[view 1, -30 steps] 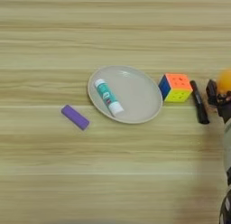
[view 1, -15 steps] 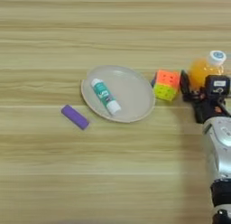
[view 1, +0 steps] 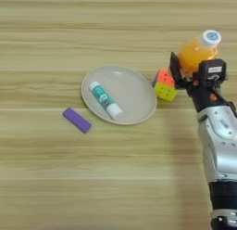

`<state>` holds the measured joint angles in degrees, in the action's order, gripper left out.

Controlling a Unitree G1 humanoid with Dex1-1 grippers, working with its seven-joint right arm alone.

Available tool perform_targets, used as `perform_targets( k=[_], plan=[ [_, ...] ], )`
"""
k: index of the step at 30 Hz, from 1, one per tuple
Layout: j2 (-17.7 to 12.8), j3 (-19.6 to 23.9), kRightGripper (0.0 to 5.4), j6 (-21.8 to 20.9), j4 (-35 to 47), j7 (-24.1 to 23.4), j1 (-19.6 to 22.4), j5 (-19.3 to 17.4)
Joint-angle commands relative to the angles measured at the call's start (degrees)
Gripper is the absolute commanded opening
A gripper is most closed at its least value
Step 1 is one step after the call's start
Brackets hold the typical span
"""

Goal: Move the objects on the table

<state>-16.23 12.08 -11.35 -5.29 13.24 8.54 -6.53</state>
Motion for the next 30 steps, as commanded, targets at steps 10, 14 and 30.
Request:
perform_targets(
  k=[10,14,30],
  plan=[
    [3.72,-7.00,3.44,0.88,1.31,3.78,3.22,-0.35],
    [4.29,-8.44,3.44,0.79,-1.91,4.16,3.66,0.81],
    [4.41,-8.74,3.44,1.50,-8.93,4.37,5.75,1.84]
  ],
)
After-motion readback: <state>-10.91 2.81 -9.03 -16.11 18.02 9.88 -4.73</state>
